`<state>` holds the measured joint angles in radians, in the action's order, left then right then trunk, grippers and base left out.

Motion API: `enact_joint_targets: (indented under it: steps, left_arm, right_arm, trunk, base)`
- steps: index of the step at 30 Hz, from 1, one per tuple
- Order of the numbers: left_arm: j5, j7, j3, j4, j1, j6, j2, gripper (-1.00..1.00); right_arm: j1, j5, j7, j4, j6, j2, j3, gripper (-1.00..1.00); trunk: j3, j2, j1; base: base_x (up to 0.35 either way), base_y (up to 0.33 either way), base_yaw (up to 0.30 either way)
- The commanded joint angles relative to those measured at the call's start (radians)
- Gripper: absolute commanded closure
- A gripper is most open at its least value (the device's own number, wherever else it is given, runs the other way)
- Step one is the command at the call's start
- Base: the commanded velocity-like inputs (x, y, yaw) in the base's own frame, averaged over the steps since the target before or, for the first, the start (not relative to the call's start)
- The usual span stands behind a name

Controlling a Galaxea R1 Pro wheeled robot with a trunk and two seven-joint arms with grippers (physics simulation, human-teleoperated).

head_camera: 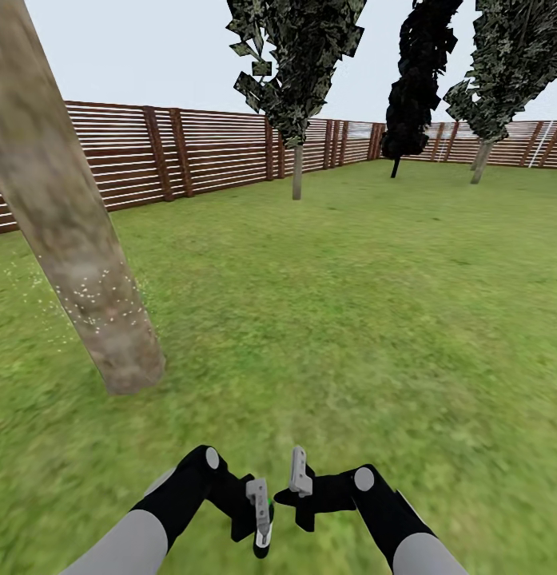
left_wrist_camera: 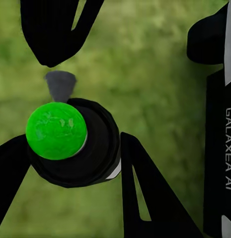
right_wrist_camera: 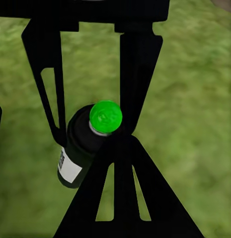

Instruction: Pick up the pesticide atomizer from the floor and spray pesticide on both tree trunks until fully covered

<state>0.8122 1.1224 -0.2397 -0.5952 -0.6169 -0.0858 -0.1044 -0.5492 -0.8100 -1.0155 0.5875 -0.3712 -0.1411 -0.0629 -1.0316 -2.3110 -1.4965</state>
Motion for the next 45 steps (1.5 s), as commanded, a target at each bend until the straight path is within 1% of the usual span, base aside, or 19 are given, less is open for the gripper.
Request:
enact_joint_targets:
  steps: [1, 14, 20, 22, 25, 27, 29, 30, 33, 35, 36, 37, 38, 39, 40, 42, 43, 44, 45]
  left_arm:
    - [0.000, 0.000, 0.000, 0.000, 0.000, 0.000, 0.000, 1.00]
    - [-0.004, 0.000, 0.005, 0.000, -0.001, 0.000, -0.012, 1.00]
    - [0.002, 0.000, 0.005, 0.000, -0.003, 0.001, 0.005, 1.00]
    - [0.007, 0.000, 0.004, 0.000, -0.003, 0.001, 0.045, 1.00]
    - [0.007, 0.000, 0.003, 0.000, 0.001, 0.003, 0.142, 1.00]
    - [0.004, 0.000, 0.003, -0.001, 0.003, 0.003, 0.194, 1.00]
    - [0.003, 0.000, 0.003, -0.001, 0.007, 0.003, 0.272, 1.00]
    - [0.002, 0.000, 0.003, -0.001, 0.008, 0.003, 0.296, 1.00]
    - [0.000, -0.002, 0.017, -0.001, 0.008, 0.002, 0.346, 1.00]
    - [-0.021, -0.090, 0.163, 0.004, 0.009, 0.002, 0.349, 1.00]
    - [-0.050, -0.166, 0.239, 0.025, 0.009, 0.002, 0.344, 1.00]
    - [-0.116, -0.295, 0.328, 0.083, 0.010, 0.002, 0.337, 1.00]
    - [-0.204, -0.457, 0.400, 0.168, 0.011, 0.027, 0.334, 1.00]
    - [-0.290, -0.616, 0.445, 0.254, 0.021, 0.110, 0.334, 1.00]
    - [-0.351, -0.737, 0.462, 0.313, 0.035, 0.200, 0.333, 1.00]
    - [-0.478, -0.962, 0.478, 0.400, 0.089, 0.345, 0.333, 1.00]
    - [-0.550, -1.055, 0.482, 0.425, 0.130, 0.404, 0.332, 1.00]
    - [-0.588, -1.091, 0.484, 0.435, 0.149, 0.440, 0.332, 1.00]
    - [-0.623, -1.112, 0.485, 0.442, 0.161, 0.468, 0.332, 1.00]
  right_arm:
    - [0.000, 0.000, 0.000, 0.000, 0.000, 0.000, 0.000, 1.00]
    - [0.000, 0.000, 0.000, 0.000, 0.000, 0.000, 0.000, 1.00]
    - [0.000, -0.001, 0.000, 0.000, 0.000, 0.001, 0.000, 1.00]
    - [0.000, -0.002, 0.000, -0.001, -0.001, 0.001, 0.000, 1.00]
    - [0.000, -0.003, 0.000, -0.002, -0.001, 0.003, 0.000, 1.00]
    - [0.000, -0.003, 0.000, -0.004, -0.002, 0.004, 0.000, 1.00]
    - [0.000, -0.004, 0.000, -0.005, -0.002, 0.005, 0.001, 1.00]
    - [0.000, -0.004, 0.000, -0.006, -0.002, 0.007, 0.001, -1.00]
    - [0.000, -0.005, 0.003, -0.009, -0.003, 0.025, 0.002, -1.00]
    - [0.001, 0.000, 0.040, -0.010, -0.005, 0.045, -0.006, -1.00]
    - [0.003, 0.002, 0.119, -0.021, -0.006, 0.071, -0.021, -1.00]
    - [0.006, 0.004, 0.292, -0.085, -0.006, 0.096, -0.066, -1.00]
    - [0.007, 0.004, 0.517, -0.192, -0.009, 0.110, -0.129, -1.00]
    - [0.008, 0.005, 0.722, -0.305, -0.028, 0.123, -0.178, -1.00]
    - [0.011, 0.005, 0.851, -0.387, -0.061, 0.130, -0.198, -1.00]
    - [0.040, 0.007, 1.076, -0.504, -0.177, 0.134, -0.215, -1.00]
    - [0.065, 0.018, 1.234, -0.534, -0.232, 0.132, -0.220, -1.00]
    - [0.073, 0.038, 1.329, -0.545, -0.252, 0.130, -0.222, -1.00]
    - [0.078, 0.069, 1.393, -0.551, -0.262, 0.129, -0.223, -1.00]
  trunk:
    - [0.000, 0.000, 0.000]
    - [0.000, 0.000, 0.000]
    - [0.000, 0.000, 0.000]
    - [0.000, 0.000, 0.000]
    - [0.000, 0.000, 0.000]
    - [0.000, 0.000, 0.000]
    - [0.000, 0.000, 0.000]
    - [0.000, 0.000, 0.000]
    - [0.000, 0.000, 0.000]
    - [0.000, 0.000, 0.000]
    - [0.000, 0.000, 0.000]
    - [0.000, 0.000, 0.000]
    - [0.000, 0.000, 0.000]
    - [0.000, 0.000, 0.000]
    - [0.000, 0.000, 0.000]
    - [0.000, 0.000, 0.000]
    - [0.000, 0.000, 0.000]
    - [0.000, 0.000, 0.000]
    - [0.000, 0.000, 0.000]
  base:
    - [0.000, 0.000, 0.000]
    - [0.000, 0.000, 0.000]
    - [0.000, 0.000, 0.000]
    - [0.000, 0.000, 0.000]
    - [0.000, 0.000, 0.000]
    - [0.000, 0.000, 0.000]
    - [0.000, 0.000, 0.000]
    - [0.000, 0.000, 0.000]
    - [0.000, 0.000, 0.000]
    - [0.000, 0.000, 0.000]
    - [0.000, 0.000, 0.000]
    - [0.000, 0.000, 0.000]
    - [0.000, 0.000, 0.000]
    - [0.000, 0.000, 0.000]
    - [0.000, 0.000, 0.000]
    - [0.000, 0.000, 0.000]
    - [0.000, 0.000, 0.000]
    - [0.000, 0.000, 0.000]
    - [0.000, 0.000, 0.000]
